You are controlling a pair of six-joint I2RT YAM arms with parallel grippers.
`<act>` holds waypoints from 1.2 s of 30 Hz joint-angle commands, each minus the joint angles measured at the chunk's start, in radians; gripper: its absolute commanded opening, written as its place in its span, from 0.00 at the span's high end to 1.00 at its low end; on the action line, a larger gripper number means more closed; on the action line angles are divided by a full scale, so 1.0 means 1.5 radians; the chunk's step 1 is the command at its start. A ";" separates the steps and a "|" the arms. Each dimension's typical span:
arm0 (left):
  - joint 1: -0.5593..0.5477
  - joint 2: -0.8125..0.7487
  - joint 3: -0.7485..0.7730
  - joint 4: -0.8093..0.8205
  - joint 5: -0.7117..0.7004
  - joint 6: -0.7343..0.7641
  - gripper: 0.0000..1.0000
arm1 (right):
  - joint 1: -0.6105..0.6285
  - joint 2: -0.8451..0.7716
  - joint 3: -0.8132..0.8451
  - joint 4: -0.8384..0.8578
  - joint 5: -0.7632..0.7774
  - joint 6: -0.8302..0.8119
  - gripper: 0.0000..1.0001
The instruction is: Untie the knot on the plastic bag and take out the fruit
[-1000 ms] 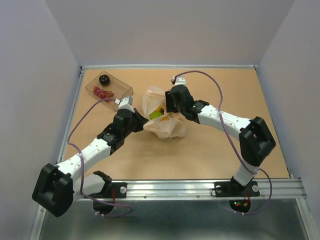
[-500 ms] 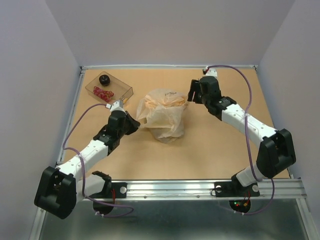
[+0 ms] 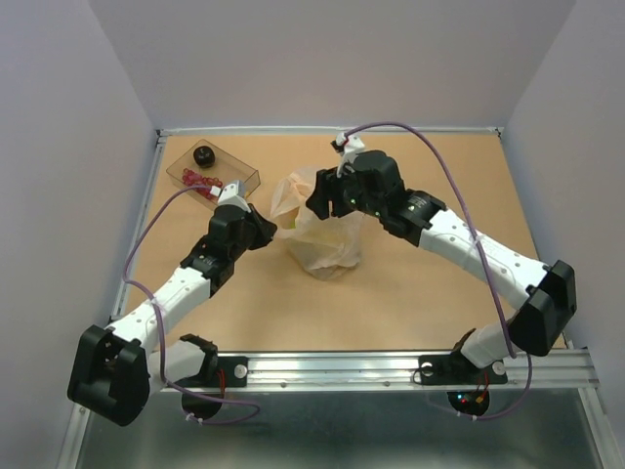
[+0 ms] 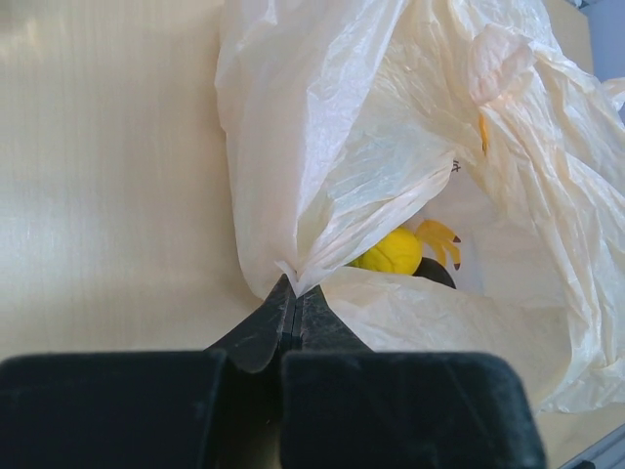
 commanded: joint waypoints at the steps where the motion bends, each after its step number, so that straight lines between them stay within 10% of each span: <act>1: 0.003 0.003 0.023 0.036 -0.008 0.028 1.00 | 0.031 0.036 -0.035 -0.041 -0.071 0.017 0.39; 10: 0.003 0.051 0.026 0.064 -0.043 -0.029 1.00 | 0.112 -0.034 -0.286 -0.052 -0.064 0.125 0.80; 21: 0.003 0.105 0.038 0.107 0.015 -0.064 0.97 | 0.116 -0.026 -0.373 -0.045 0.007 0.165 0.91; 28: 0.003 0.050 0.026 0.076 -0.008 -0.012 0.94 | 0.116 -0.131 -0.217 -0.182 0.088 0.114 0.43; 36: 0.003 0.033 0.011 0.075 0.008 0.009 0.94 | 0.116 -0.044 0.081 -0.264 0.229 0.034 0.28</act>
